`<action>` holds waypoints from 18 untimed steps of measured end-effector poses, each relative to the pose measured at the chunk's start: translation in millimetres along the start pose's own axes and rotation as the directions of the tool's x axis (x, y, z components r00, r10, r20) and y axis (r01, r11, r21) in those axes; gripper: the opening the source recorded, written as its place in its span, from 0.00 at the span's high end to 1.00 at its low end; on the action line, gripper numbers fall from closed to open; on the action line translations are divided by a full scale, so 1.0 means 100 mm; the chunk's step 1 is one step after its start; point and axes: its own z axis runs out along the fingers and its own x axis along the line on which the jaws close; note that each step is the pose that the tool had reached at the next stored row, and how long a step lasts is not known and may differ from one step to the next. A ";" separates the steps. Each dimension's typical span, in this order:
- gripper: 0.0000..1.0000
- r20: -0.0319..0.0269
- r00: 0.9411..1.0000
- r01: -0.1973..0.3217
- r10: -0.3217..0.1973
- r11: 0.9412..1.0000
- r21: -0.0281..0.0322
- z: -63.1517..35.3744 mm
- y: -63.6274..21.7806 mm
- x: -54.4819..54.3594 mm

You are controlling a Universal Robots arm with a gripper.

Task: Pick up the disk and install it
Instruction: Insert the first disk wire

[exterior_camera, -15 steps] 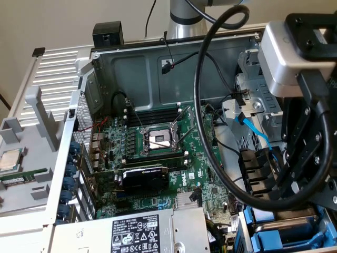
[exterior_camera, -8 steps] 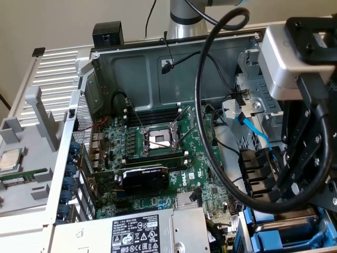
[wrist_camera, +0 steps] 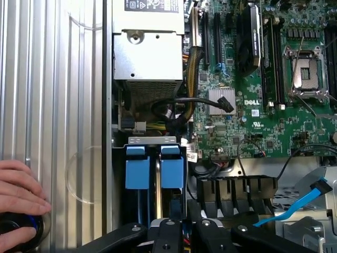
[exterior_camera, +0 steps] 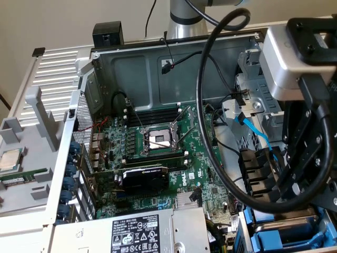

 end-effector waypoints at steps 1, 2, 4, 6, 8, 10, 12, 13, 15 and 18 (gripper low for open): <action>0.84 0.000 1.000 0.000 0.000 1.000 0.000 0.000 0.000 0.00; 0.84 0.000 1.000 0.000 0.000 1.000 0.000 0.000 0.000 0.00; 0.84 0.000 1.000 0.000 0.000 1.000 0.001 0.001 -0.001 0.00; 0.84 0.000 1.000 0.000 0.000 1.000 0.003 0.002 -0.001 0.00; 0.84 0.000 1.000 0.000 0.000 1.000 0.005 0.003 0.000 0.00; 0.84 0.000 1.000 0.001 -0.001 1.000 0.009 0.004 -0.001 0.00; 0.84 0.000 1.000 0.001 -0.001 1.000 0.011 0.005 -0.001 0.00; 0.84 0.000 1.000 0.001 -0.001 1.000 0.011 0.005 -0.001 0.00; 0.84 0.000 1.000 0.001 -0.001 1.000 0.011 0.005 -0.001 0.00; 0.84 0.000 1.000 0.001 -0.001 1.000 0.011 0.005 -0.001 0.00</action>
